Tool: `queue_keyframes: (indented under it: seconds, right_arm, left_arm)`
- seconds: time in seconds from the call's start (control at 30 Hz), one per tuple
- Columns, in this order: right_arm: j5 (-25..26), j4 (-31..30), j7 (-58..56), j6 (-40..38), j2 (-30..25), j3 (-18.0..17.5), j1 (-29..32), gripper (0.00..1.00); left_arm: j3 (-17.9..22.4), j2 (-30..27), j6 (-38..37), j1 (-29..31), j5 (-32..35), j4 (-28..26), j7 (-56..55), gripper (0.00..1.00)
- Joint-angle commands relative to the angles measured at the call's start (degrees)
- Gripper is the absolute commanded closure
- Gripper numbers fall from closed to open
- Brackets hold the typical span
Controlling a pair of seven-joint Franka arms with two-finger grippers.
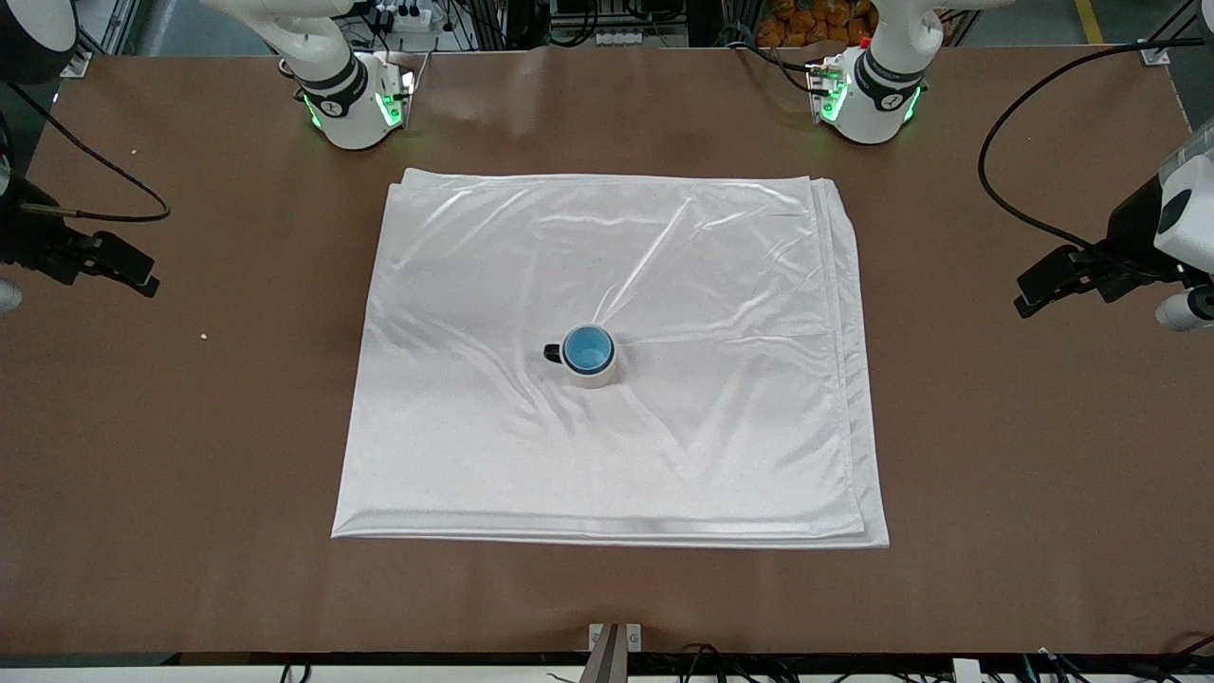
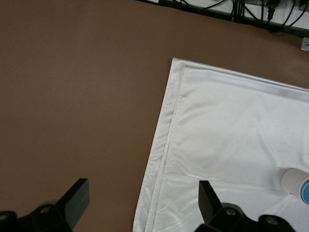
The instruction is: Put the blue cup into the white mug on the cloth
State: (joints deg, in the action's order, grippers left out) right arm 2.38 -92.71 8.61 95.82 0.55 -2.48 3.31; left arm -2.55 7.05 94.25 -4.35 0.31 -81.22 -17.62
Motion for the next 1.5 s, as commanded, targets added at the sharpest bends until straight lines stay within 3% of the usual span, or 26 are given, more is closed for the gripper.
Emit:
queue_keyframes:
  seconds: [0.0,0.27,0.93,1.13,1.47]
  right_arm:
    - [0.09,0.43,0.26,-0.2,0.24,0.28,-0.06,0.0]
    - [-0.09,0.34,0.09,-0.2,0.24,0.28,0.12,0.0]
    - [-0.09,0.43,0.18,-0.28,0.24,0.28,-0.23,0.0]
    - [-0.09,0.43,0.09,-0.28,0.24,0.28,-0.23,0.0]
    - [-0.18,0.43,0.0,-0.28,0.24,0.28,0.12,0.0]
  left_arm:
    - [-0.17,-1.25,-0.74,0.74,-1.01,-0.87,1.36,0.0]
    - [-0.61,-1.25,-0.83,1.71,-0.74,-0.96,6.63,0.0]
    - [-0.7,-1.25,-2.14,2.68,0.05,-1.22,7.95,0.0]
    - [-0.7,-1.16,-2.14,3.03,0.22,-1.31,13.4,0.0]
    - [-0.7,-1.07,-2.14,3.03,0.13,-1.22,12.44,0.0]
